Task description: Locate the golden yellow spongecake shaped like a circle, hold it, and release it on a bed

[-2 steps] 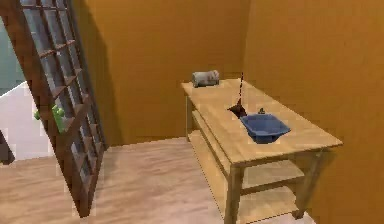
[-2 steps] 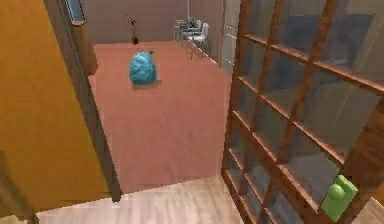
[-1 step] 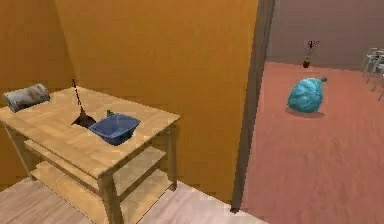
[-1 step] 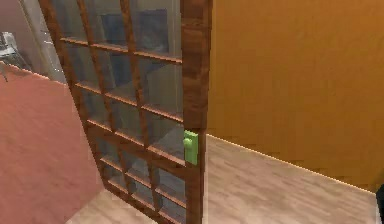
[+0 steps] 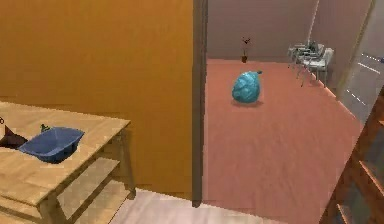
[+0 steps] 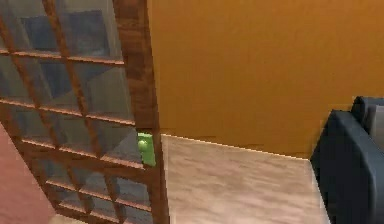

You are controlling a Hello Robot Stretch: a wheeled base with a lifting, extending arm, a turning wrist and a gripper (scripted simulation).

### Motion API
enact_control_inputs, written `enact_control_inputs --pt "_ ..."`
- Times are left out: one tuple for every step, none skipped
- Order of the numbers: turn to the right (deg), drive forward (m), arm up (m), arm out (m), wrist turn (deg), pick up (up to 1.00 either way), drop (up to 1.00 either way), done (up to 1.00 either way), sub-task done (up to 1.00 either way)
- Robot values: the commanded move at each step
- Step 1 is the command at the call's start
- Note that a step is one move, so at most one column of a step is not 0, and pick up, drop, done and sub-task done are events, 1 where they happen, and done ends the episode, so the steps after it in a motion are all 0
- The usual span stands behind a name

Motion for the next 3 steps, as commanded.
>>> enact_control_inputs --pt "0.0 0.60 0.00 0.00 0.0 0.00 0.00 0.00 0.00" --pt "45.0 0.00 0.00 0.00 0.0 0.00 0.00 0.00 0.00" --pt "12.0 0.00 0.00 0.00 0.0 0.00 0.00 0.00 0.00"
